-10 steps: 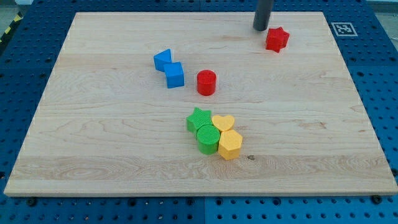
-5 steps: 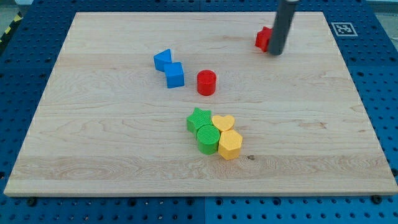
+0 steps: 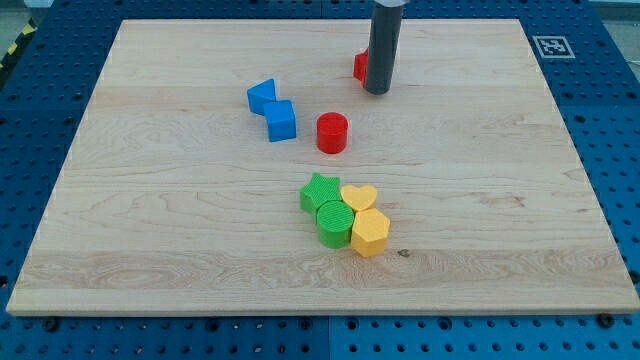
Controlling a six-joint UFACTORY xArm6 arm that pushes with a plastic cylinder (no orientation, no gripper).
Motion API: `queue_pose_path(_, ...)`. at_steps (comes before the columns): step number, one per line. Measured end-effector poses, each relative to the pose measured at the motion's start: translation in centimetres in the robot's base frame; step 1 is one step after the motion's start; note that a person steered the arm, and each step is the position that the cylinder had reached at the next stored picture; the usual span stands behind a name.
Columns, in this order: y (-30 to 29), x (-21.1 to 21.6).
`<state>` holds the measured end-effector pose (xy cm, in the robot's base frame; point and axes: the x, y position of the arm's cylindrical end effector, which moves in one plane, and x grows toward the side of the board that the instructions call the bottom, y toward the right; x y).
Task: Place the red star to the top center
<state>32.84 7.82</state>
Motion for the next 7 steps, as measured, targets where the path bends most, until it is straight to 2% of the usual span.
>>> queue_pose_path(1, 7.1, -3.3)
queue_pose_path(2, 7.0, -5.1)
queue_pose_path(3, -0.7, -2.6)
queue_pose_path(4, -6.9, 2.7)
queue_pose_path(5, -7.7, 1.5)
queue_pose_path(6, -4.4, -4.1)
queue_pose_path(7, -1.1, -7.2)
